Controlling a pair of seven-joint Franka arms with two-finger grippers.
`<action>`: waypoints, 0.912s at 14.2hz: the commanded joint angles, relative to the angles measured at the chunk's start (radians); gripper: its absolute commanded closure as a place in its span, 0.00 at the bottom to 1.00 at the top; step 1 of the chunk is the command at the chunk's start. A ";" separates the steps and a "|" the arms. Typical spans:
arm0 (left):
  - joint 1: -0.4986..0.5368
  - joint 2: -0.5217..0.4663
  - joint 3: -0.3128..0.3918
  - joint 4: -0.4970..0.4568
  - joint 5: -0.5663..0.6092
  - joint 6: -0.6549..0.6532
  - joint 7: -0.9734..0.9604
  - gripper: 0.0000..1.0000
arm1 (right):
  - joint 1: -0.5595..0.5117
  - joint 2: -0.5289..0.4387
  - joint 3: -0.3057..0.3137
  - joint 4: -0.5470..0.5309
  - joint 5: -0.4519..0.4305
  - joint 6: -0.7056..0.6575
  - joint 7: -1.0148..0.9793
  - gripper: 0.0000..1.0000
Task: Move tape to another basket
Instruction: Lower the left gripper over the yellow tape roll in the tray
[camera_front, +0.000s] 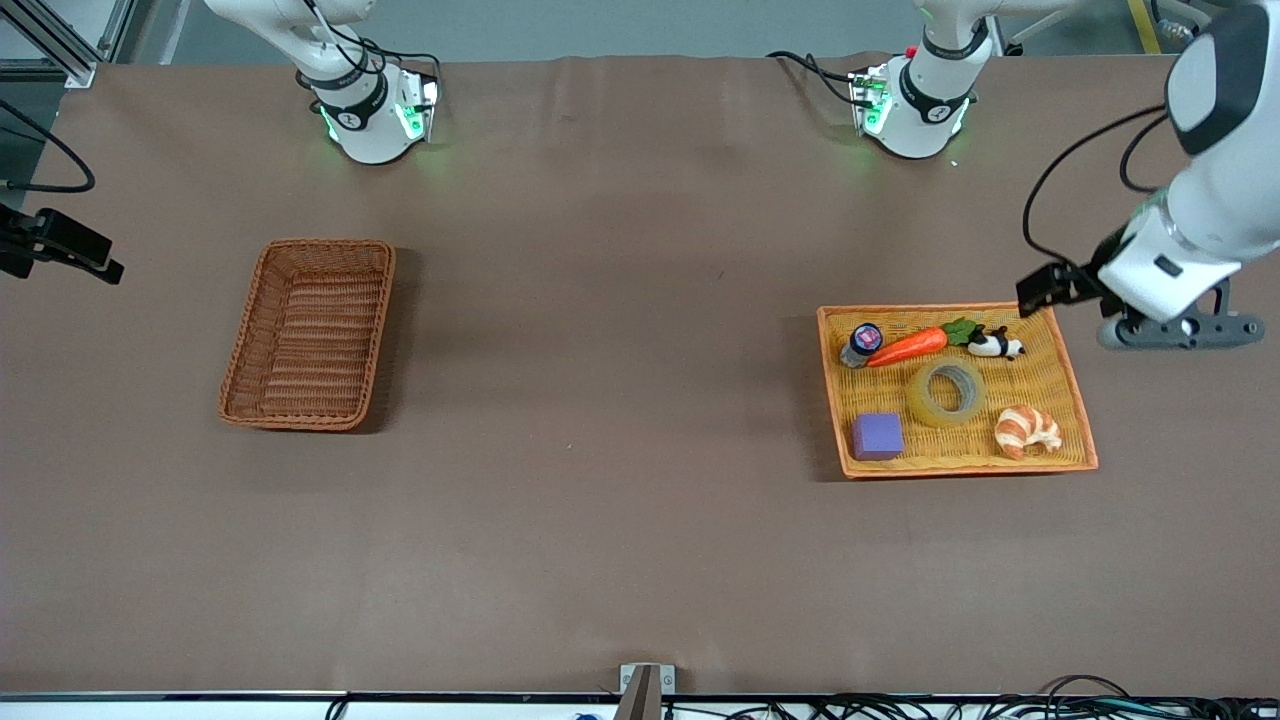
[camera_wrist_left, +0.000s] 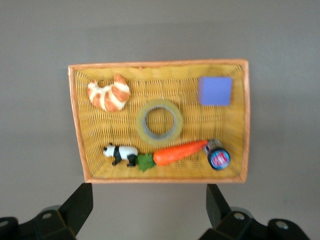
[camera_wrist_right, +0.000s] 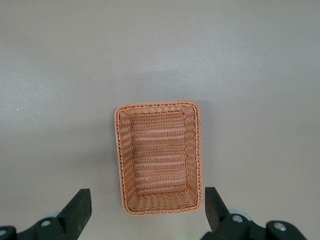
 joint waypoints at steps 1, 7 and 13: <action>0.034 0.030 -0.002 -0.089 0.017 0.128 0.015 0.00 | -0.016 -0.013 0.009 -0.012 0.023 0.002 0.002 0.00; 0.089 0.167 -0.001 -0.195 0.017 0.357 0.015 0.00 | -0.016 -0.013 0.009 -0.012 0.023 0.002 0.002 0.00; 0.090 0.295 -0.002 -0.229 0.017 0.458 -0.002 0.00 | -0.016 -0.011 0.009 -0.012 0.023 0.002 0.001 0.00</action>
